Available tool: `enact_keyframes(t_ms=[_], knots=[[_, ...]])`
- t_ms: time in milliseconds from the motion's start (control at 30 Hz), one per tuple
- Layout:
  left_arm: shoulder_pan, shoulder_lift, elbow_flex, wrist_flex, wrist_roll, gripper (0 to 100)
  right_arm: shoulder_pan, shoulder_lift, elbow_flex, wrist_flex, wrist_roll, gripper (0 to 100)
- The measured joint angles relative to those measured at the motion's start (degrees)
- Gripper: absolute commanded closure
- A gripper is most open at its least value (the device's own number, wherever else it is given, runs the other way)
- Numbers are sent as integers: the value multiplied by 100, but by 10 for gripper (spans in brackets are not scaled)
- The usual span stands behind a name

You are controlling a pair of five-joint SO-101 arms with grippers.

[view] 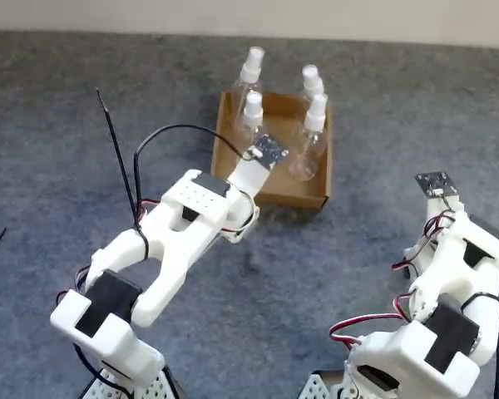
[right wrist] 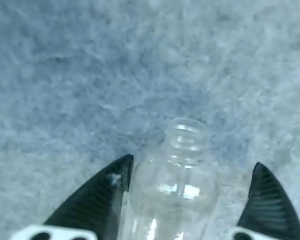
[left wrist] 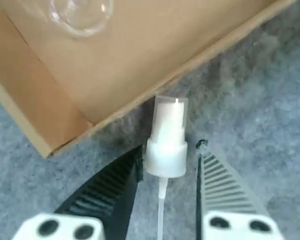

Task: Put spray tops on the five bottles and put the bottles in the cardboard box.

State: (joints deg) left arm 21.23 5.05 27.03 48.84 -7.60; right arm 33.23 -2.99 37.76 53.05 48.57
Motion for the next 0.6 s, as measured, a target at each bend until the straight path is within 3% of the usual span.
enact_keyframes(t_ms=[500, 600], knots=[[176, 0, 387, -202, -9, 941, 26, 0, 0, 0, 0, 698], [360, -62, 492, 62, -9, 941, 88, 0, 0, 0, 0, 698]])
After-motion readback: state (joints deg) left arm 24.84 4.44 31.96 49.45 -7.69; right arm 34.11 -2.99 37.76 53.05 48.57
